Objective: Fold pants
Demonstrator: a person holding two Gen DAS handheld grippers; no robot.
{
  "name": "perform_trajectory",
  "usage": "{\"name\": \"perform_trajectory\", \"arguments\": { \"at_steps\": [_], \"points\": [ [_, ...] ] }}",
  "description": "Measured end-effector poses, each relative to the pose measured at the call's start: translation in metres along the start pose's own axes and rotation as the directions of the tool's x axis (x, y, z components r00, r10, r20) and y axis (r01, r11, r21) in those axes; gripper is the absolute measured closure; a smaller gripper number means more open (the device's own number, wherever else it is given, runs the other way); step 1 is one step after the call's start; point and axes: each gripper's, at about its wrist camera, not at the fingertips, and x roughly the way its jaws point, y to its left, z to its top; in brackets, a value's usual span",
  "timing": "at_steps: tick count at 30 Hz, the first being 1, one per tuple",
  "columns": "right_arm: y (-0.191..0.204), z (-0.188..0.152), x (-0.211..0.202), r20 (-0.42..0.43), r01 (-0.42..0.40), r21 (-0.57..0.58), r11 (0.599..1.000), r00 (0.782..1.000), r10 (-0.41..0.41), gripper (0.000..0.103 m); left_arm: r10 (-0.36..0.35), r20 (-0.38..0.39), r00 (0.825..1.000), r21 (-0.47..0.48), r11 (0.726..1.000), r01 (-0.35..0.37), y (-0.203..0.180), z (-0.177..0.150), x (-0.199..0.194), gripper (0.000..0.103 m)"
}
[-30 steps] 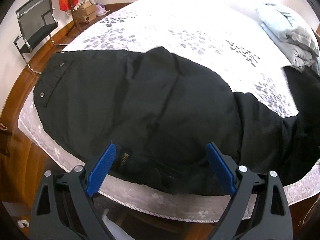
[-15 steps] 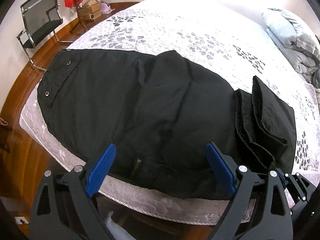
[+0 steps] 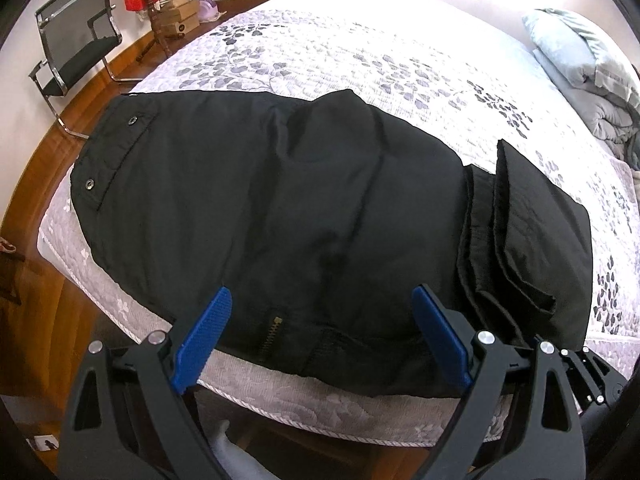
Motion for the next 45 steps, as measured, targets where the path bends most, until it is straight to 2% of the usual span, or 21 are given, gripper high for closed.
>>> {"name": "perform_trajectory", "arguments": {
  "at_steps": [1,4,6,7,9,12,14,16,17,20,21,22,24,26,28,32,35,37,42,43,45],
  "points": [
    [-0.005,0.001,-0.002,-0.005,-0.018,0.025,1.0,1.0,0.018,0.079,0.007,-0.003,1.0,0.004,1.0,-0.007,0.001,0.001,0.001,0.011],
    [-0.012,0.001,-0.008,-0.035,-0.049,0.08,0.996,0.998,0.052,0.062,0.011,-0.011,1.0,0.007,1.0,-0.011,0.004,0.003,0.002,0.011],
    [-0.01,0.0,-0.015,-0.031,-0.088,0.084,0.993,0.995,0.091,0.025,0.01,-0.011,1.0,-0.003,1.0,-0.01,0.007,0.004,0.002,0.011],
    [-0.008,-0.001,-0.021,-0.013,-0.12,0.078,0.99,0.992,0.122,0.024,0.009,-0.009,1.0,-0.011,1.0,-0.009,0.009,0.005,0.002,0.011],
    [-0.004,-0.001,-0.032,0.004,-0.168,0.074,0.983,0.986,0.168,0.025,0.008,-0.008,1.0,-0.019,1.0,-0.008,0.012,0.005,0.001,0.011],
    [-0.01,0.001,-0.04,0.029,-0.215,0.134,0.967,0.977,0.213,0.025,0.005,-0.009,1.0,-0.026,1.0,-0.006,0.016,0.006,0.001,0.011],
    [-0.011,0.004,-0.039,0.03,-0.18,0.146,0.973,0.984,0.177,0.025,0.008,-0.01,1.0,-0.03,1.0,-0.009,0.018,0.006,0.001,0.011],
    [-0.009,0.007,-0.033,0.024,-0.148,0.138,0.979,0.989,0.146,0.029,0.003,-0.017,1.0,-0.034,0.999,-0.004,0.022,0.006,0.003,0.011],
    [-0.009,0.009,-0.03,0.021,-0.148,0.141,0.979,0.989,0.147,0.039,0.003,-0.02,1.0,-0.037,0.999,-0.003,0.023,0.006,0.003,0.011],
    [-0.007,0.014,-0.015,-0.016,-0.143,0.157,0.977,0.989,0.147,0.052,0.0,-0.026,1.0,-0.054,0.999,-0.001,0.029,0.005,0.005,0.011],
    [-0.008,0.015,-0.01,-0.023,-0.132,0.164,0.978,0.99,0.138,0.062,-0.001,-0.028,1.0,-0.059,0.998,-0.001,0.03,0.005,0.005,0.011],
    [-0.01,0.016,-0.005,-0.024,-0.135,0.172,0.976,0.99,0.142,0.067,-0.006,-0.031,0.999,-0.066,0.998,0.004,0.032,0.005,0.006,0.011],
    [-0.013,0.015,-0.002,-0.024,-0.161,0.199,0.967,0.985,0.169,0.086,-0.014,-0.035,0.999,-0.072,0.997,0.011,0.034,0.005,0.006,0.011],
    [-0.012,0.017,-0.007,-0.012,-0.154,0.175,0.972,0.987,0.158,0.095,-0.016,-0.038,0.999,-0.062,0.998,0.014,0.034,0.004,0.008,0.011],
    [-0.003,0.02,-0.019,0.006,-0.156,0.115,0.981,0.988,0.156,0.096,-0.01,-0.031,0.999,-0.057,0.998,0.008,0.035,0.005,0.008,0.011],
    [0.011,0.026,-0.039,0.024,-0.223,0.081,0.971,0.975,0.222,0.098,-0.019,-0.027,0.999,-0.063,0.998,0.018,0.037,0.006,0.009,0.011],
    [0.023,0.024,-0.02,-0.028,-0.21,0.06,0.976,0.977,0.212,0.098,-0.022,-0.033,0.999,-0.065,0.998,0.02,0.037,0.005,0.01,0.011],
    [0.023,0.019,0.006,-0.081,-0.211,0.09,0.973,0.973,0.218,0.098,-0.021,-0.038,0.999,-0.063,0.998,0.019,0.039,0.004,0.011,0.011],
    [0.024,0.014,0.02,-0.103,-0.215,0.1,0.971,0.969,0.225,0.097,-0.009,-0.033,0.999,-0.074,0.997,0.007,0.044,0.004,0.011,0.011],
    [0.024,0.015,0.019,-0.105,-0.219,0.098,0.971,0.968,0.229,0.096,-0.01,-0.036,0.999,-0.078,0.997,0.007,0.044,0.005,0.012,0.011],
    [0.024,0.016,0.014,-0.103,-0.244,0.106,0.964,0.961,0.255,0.081,-0.016,-0.039,0.999,-0.078,0.997,0.013,0.044,0.006,0.012,0.011]
  ]
}}
